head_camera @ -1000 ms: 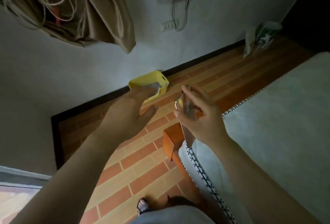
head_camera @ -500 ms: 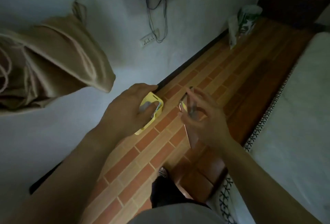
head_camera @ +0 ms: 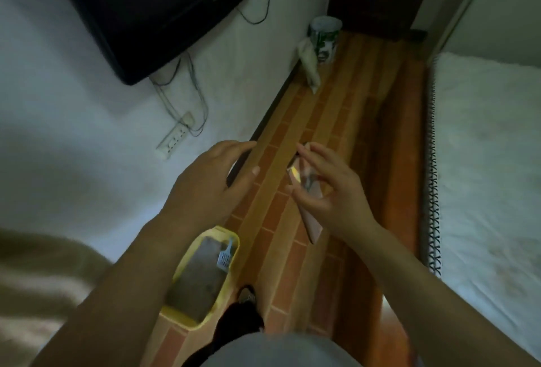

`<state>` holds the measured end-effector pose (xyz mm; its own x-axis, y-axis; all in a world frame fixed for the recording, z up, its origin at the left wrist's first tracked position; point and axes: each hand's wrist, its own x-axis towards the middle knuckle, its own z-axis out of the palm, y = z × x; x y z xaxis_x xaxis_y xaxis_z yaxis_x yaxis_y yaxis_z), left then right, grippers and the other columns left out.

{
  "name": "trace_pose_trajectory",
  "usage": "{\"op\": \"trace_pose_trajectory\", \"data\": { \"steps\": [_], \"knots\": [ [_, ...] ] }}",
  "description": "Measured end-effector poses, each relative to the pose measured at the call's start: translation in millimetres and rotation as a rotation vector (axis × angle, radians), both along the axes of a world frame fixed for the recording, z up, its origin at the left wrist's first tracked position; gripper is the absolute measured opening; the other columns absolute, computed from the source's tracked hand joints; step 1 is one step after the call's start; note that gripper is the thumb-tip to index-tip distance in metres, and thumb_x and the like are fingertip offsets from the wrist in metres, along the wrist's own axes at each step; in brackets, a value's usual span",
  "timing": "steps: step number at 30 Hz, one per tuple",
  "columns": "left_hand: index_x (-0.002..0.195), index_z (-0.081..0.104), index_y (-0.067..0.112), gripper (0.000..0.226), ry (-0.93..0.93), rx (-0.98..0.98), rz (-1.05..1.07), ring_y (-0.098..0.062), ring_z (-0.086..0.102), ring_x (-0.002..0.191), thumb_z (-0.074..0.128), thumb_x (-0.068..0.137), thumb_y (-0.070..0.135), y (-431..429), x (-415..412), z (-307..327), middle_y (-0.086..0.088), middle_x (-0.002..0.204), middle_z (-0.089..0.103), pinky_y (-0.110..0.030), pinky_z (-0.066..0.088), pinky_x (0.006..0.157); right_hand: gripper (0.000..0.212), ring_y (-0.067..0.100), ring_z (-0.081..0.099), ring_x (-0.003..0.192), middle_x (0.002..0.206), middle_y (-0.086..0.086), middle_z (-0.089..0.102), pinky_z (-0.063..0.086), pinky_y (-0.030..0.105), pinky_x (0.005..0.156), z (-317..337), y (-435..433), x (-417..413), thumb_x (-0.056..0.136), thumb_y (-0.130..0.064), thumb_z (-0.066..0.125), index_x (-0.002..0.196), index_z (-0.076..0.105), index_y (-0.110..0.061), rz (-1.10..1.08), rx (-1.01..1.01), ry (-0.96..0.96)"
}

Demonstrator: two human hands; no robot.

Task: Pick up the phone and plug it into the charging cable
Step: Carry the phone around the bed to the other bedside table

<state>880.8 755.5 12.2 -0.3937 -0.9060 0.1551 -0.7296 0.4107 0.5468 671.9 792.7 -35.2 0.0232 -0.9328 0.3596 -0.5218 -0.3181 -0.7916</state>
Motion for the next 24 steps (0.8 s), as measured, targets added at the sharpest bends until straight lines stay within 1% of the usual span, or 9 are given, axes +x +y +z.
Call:
{"op": "trace_pose_trajectory", "data": {
  "steps": [4,6,7,9,11,13,16,19,24],
  "knots": [
    [0.133,0.041,0.034,0.052,0.016,-0.002,-0.131,-0.012,0.044,0.122,0.039,0.085,0.054,-101,-17,3,0.005,0.138,0.047,-0.031,0.038,0.095,0.060,0.017,0.043,0.128,0.142,0.004,0.041,0.047,0.047,0.095,9,-70,-8,0.082,-0.037,0.063,0.136,0.040,-0.027,-0.130,-0.011,-0.044],
    [0.133,0.042,0.033,0.049,0.016,-0.025,-0.197,-0.013,0.045,0.123,0.041,0.088,0.053,-147,-33,4,0.004,0.139,0.047,-0.030,0.038,0.094,0.061,0.015,0.040,0.130,0.142,0.004,0.040,0.046,0.045,0.097,9,-101,-18,0.082,-0.032,0.065,0.138,0.040,-0.026,-0.184,0.010,-0.074],
    [0.133,0.042,0.033,0.047,0.015,-0.034,-0.228,-0.013,0.045,0.123,0.043,0.089,0.051,-169,-43,5,0.004,0.139,0.047,-0.029,0.038,0.092,0.062,0.011,0.038,0.130,0.142,0.003,0.040,0.044,0.039,0.100,8,-115,-24,0.083,-0.029,0.066,0.138,0.039,-0.026,-0.214,0.009,-0.066],
    [0.133,0.042,0.033,0.046,0.018,-0.032,-0.293,-0.015,0.045,0.124,0.045,0.090,0.047,-209,-66,4,0.003,0.140,0.046,-0.031,0.039,0.093,0.062,-0.002,0.033,0.129,0.142,0.000,0.041,0.035,0.018,0.102,7,-142,-39,0.082,-0.026,0.068,0.137,0.039,-0.027,-0.275,-0.005,-0.026],
    [0.133,0.041,0.033,0.046,0.023,-0.019,-0.359,-0.016,0.044,0.125,0.044,0.090,0.048,-246,-93,0,0.002,0.141,0.045,-0.032,0.039,0.094,0.063,-0.011,0.030,0.127,0.138,-0.013,0.038,0.028,0.007,0.099,6,-168,-59,0.082,-0.025,0.068,0.136,0.037,-0.028,-0.335,-0.019,-0.002],
    [0.133,0.040,0.035,0.046,0.022,-0.013,-0.421,-0.015,0.043,0.125,0.043,0.090,0.050,-282,-125,-6,0.003,0.141,0.045,-0.032,0.039,0.094,0.061,-0.010,0.032,0.126,0.136,-0.019,0.037,0.031,0.008,0.099,4,-193,-86,0.082,-0.030,0.067,0.136,0.037,-0.029,-0.396,-0.010,0.017],
    [0.133,0.041,0.035,0.047,0.035,-0.009,-0.489,-0.013,0.042,0.125,0.044,0.089,0.050,-339,-183,-14,0.004,0.140,0.045,-0.026,0.034,0.091,0.060,0.002,0.037,0.128,0.140,-0.004,0.041,0.038,0.018,0.100,-2,-237,-136,0.083,-0.032,0.066,0.136,0.039,-0.029,-0.464,0.003,0.037],
    [0.133,0.040,0.037,0.048,0.055,-0.006,-0.518,-0.011,0.042,0.124,0.043,0.088,0.052,-400,-250,-18,0.006,0.141,0.044,-0.024,0.031,0.089,0.060,0.007,0.040,0.127,0.138,-0.003,0.043,0.046,0.028,0.097,-3,-293,-197,0.082,-0.030,0.068,0.134,0.040,-0.032,-0.499,-0.018,0.045],
    [0.133,0.038,0.040,0.048,0.064,0.020,-0.547,0.001,0.036,0.119,0.040,0.088,0.055,-497,-347,-20,0.009,0.140,0.043,-0.021,0.033,0.087,0.058,0.004,0.040,0.125,0.137,-0.005,0.044,0.046,0.022,0.095,1,-388,-298,0.079,-0.040,0.067,0.132,0.045,-0.032,-0.558,-0.024,0.098]
  ]
}}
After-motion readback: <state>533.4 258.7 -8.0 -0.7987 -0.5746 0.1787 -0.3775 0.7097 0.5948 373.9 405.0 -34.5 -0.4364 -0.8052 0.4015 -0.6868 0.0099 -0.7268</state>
